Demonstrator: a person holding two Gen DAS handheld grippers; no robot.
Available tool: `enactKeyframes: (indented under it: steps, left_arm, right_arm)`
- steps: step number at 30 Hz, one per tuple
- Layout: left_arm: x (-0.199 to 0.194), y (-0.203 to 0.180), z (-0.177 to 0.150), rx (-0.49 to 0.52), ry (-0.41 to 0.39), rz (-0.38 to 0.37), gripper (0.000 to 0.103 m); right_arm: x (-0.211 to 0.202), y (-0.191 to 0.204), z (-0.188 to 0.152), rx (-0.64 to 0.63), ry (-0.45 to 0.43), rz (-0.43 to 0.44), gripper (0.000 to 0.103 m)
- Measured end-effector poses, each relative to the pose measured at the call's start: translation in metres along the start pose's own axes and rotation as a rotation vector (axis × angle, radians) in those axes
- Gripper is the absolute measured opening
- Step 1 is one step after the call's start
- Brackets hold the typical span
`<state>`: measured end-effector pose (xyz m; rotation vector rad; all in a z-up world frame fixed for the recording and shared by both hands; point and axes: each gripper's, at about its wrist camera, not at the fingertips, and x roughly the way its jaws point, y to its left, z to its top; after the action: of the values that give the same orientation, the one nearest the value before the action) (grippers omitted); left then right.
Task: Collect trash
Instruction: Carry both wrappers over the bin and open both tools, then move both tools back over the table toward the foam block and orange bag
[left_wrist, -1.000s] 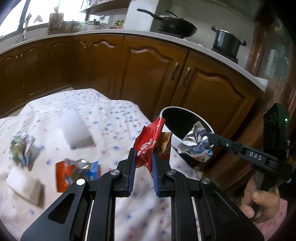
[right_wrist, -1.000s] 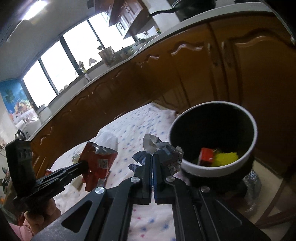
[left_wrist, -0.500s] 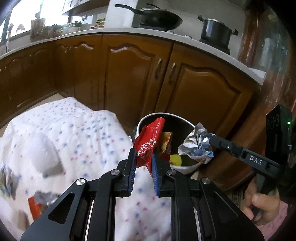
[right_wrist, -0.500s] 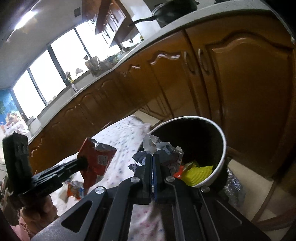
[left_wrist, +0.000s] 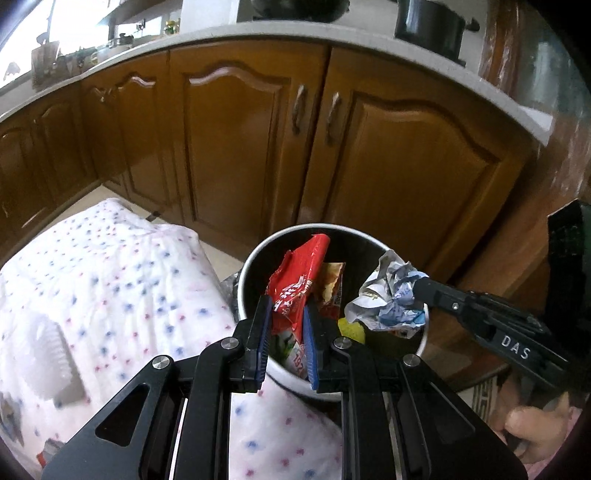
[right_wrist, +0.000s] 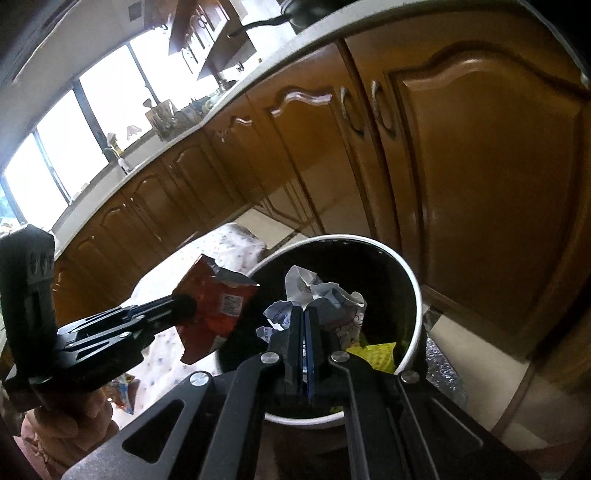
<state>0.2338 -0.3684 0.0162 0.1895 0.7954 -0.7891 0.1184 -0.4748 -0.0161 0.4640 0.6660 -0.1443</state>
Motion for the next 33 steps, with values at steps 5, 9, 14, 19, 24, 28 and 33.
enactKeyframes:
  steps: [5, 9, 14, 19, 24, 28, 33]
  left_arm:
    - [0.018, -0.008, 0.004, 0.011, 0.028, 0.001, 0.015]
    - [0.027, -0.013, 0.005, 0.022, 0.042, 0.010, 0.015]
    - [0.036, -0.014, 0.003, 0.018, 0.081, -0.004, 0.025]
    - [0.029, -0.011, 0.001, -0.004, 0.072, -0.018, 0.035]
    - [0.006, -0.002, -0.006, -0.033, 0.032, -0.022, 0.042]
    - [-0.018, 0.013, -0.020, -0.072, -0.004, -0.016, 0.048]
    - [-0.051, 0.034, -0.042, -0.125, -0.053, 0.007, 0.052]
  right_arm:
    - [0.010, -0.005, -0.002, -0.003, 0.025, -0.015, 0.001]
    - [0.013, -0.008, -0.001, -0.004, 0.033, -0.031, 0.001]
    - [0.014, -0.014, 0.001, 0.025, 0.036, -0.033, 0.012]
    - [0.002, -0.016, -0.002, 0.043, 0.006, -0.024, 0.042]
    - [-0.019, -0.011, -0.007, 0.054, -0.041, -0.009, 0.067]
    - [-0.035, 0.003, -0.015, 0.049, -0.079, 0.017, 0.086]
    - [-0.046, 0.030, -0.029, 0.016, -0.089, 0.057, 0.089]
